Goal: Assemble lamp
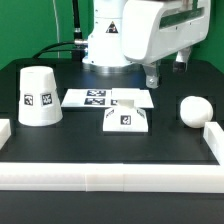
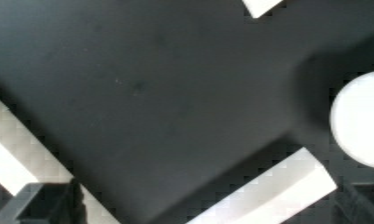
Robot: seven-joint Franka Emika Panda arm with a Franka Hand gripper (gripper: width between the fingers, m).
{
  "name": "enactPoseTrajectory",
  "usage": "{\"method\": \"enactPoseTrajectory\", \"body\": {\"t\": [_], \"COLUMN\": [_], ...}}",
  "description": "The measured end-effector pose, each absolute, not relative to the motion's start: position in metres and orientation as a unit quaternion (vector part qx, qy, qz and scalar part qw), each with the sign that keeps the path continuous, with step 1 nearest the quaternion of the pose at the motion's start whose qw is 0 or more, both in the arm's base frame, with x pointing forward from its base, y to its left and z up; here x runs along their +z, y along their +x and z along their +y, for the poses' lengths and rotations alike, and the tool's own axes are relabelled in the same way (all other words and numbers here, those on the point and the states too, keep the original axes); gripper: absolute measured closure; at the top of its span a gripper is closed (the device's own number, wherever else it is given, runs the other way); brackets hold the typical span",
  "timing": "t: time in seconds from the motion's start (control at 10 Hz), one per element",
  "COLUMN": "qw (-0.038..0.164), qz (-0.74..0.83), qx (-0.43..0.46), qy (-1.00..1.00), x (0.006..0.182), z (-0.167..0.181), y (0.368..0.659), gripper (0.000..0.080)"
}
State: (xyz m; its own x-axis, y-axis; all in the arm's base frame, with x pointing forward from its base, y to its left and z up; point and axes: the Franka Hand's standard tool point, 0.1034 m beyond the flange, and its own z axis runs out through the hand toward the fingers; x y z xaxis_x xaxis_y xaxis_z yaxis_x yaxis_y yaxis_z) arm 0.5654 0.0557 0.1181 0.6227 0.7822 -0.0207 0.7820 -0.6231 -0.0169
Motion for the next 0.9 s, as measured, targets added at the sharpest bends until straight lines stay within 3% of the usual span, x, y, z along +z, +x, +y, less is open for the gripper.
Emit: {"method": "enactPoseTrajectory", "body": {"t": [0.5, 0.9], "qw": [0.002, -0.004], "qz": [-0.437, -0.413], "qx": [0.011, 0.014], "qy": [-0.899, -0.911], "x": [0.118, 0.115], "z": [0.051, 0.001], "y": [0.563, 0.498], "gripper": [0.0100, 0.0100]}}
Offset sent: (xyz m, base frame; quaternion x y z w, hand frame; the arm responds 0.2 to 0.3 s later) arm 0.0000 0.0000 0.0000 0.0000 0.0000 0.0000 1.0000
